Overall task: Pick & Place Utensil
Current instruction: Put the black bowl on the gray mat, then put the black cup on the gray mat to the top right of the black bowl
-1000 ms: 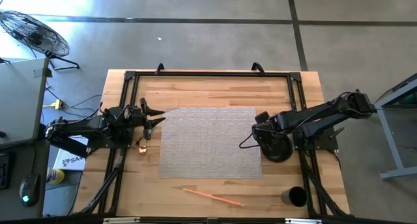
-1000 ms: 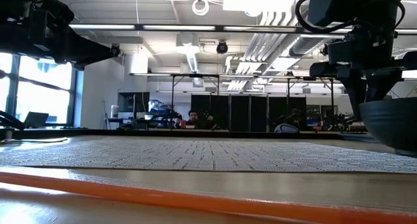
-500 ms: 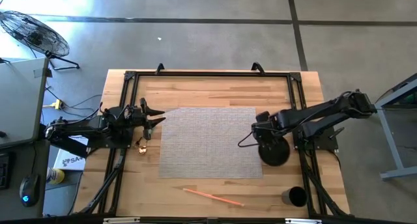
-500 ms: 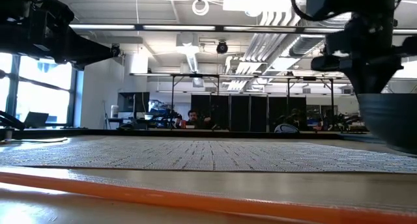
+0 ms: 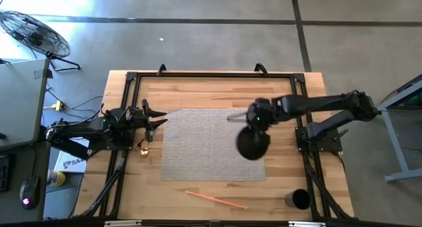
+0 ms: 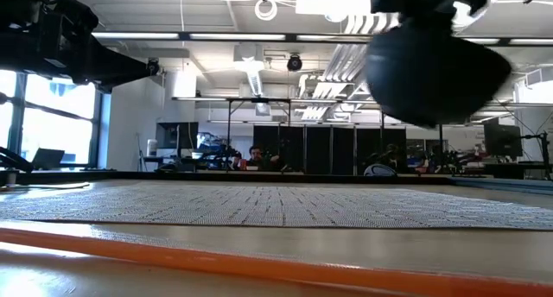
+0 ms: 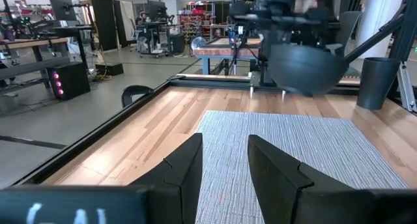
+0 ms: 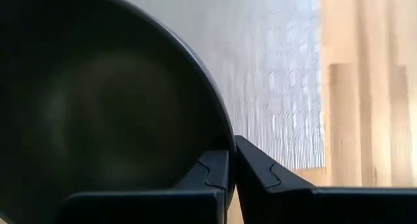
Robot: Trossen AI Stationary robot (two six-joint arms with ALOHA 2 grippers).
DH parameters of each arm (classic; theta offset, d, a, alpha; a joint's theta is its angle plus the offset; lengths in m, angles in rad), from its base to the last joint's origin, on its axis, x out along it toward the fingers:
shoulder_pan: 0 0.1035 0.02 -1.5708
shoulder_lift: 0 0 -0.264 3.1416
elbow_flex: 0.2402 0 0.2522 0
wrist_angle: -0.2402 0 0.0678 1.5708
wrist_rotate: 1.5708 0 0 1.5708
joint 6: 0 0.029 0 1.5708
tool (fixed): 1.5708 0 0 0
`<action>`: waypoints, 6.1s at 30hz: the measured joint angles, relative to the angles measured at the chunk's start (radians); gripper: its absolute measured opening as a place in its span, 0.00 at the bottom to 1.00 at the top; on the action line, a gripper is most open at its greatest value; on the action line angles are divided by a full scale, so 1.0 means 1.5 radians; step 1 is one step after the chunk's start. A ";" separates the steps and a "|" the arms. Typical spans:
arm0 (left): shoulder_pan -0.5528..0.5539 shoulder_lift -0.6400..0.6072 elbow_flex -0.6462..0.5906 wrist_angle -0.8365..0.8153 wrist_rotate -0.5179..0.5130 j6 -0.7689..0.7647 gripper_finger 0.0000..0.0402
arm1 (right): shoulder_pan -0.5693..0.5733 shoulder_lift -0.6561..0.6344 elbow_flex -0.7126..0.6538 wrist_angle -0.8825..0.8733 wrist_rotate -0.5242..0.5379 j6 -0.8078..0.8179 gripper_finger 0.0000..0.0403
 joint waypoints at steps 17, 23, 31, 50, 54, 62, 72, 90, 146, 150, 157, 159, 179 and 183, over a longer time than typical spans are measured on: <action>0.000 0.000 0.000 0.000 0.000 0.000 0.30 | -0.128 0.275 0.202 0.065 -0.112 0.114 0.03; 0.000 0.000 0.000 0.000 0.000 0.000 0.30 | -0.137 0.364 0.283 0.037 -0.144 0.082 0.01; 0.000 0.000 0.000 0.000 0.000 0.000 0.30 | -0.149 0.415 0.306 -0.005 -0.139 0.054 0.02; 0.000 0.000 0.000 0.000 0.000 0.000 0.30 | -0.159 0.415 0.236 0.098 -0.179 0.084 0.04; 0.000 0.000 0.000 0.000 0.000 0.000 0.30 | -0.158 0.415 0.235 0.120 -0.187 0.084 0.04; 0.000 0.000 0.000 0.000 0.000 0.000 0.30 | -0.144 0.414 0.235 0.125 -0.184 0.077 0.08; 0.000 0.000 0.000 0.000 0.000 0.000 0.30 | -0.123 0.414 0.235 0.142 -0.148 0.048 0.14; 0.000 0.000 0.000 0.000 0.000 0.000 0.30 | -0.124 0.370 0.258 0.156 -0.126 0.055 0.42; 0.000 0.000 0.000 0.000 0.000 0.000 0.30 | 0.290 0.321 0.257 -0.383 -0.174 0.420 0.74; 0.000 0.000 0.000 0.000 0.000 0.000 0.30 | 0.295 0.331 0.257 -0.384 -0.197 0.442 0.78; 0.000 0.000 0.000 0.000 0.000 0.000 0.30 | 0.308 0.396 0.258 -0.387 -0.263 0.440 0.79; 0.000 0.000 0.000 0.000 0.000 0.000 0.30 | 0.321 0.411 0.258 -0.387 -0.301 0.439 0.79; 0.000 0.000 0.000 0.000 0.000 0.000 0.30 | 0.427 0.448 0.257 -0.388 -0.425 0.491 0.79; 0.000 0.000 0.000 0.000 0.000 0.000 0.30 | 0.436 0.448 0.257 -0.388 -0.434 0.505 0.79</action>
